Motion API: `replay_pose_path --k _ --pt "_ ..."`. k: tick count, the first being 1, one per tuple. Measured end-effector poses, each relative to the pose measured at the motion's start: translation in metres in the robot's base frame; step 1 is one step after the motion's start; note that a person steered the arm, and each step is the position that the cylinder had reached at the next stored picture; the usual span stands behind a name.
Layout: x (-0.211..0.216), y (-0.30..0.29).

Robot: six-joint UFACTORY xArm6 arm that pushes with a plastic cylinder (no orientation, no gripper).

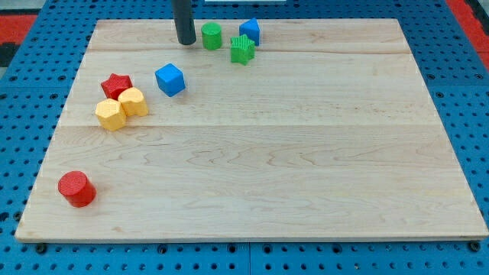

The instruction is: Push the blue cube into the left side of the green circle

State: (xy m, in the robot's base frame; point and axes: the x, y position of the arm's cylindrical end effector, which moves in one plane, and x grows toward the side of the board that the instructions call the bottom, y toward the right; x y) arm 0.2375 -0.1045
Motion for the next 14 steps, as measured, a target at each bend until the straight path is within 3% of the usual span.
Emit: replay_pose_path --k 1,3,5,7,10,11,12,13,14 --pt "-0.001 0.029" --pt "0.045 0.027" --pt "0.125 0.036" --pt "0.17 0.027" --pt "0.161 -0.014" --pt "0.113 -0.014" --pt "0.099 -0.014" --pt "0.099 -0.07" --pt "0.072 -0.063"
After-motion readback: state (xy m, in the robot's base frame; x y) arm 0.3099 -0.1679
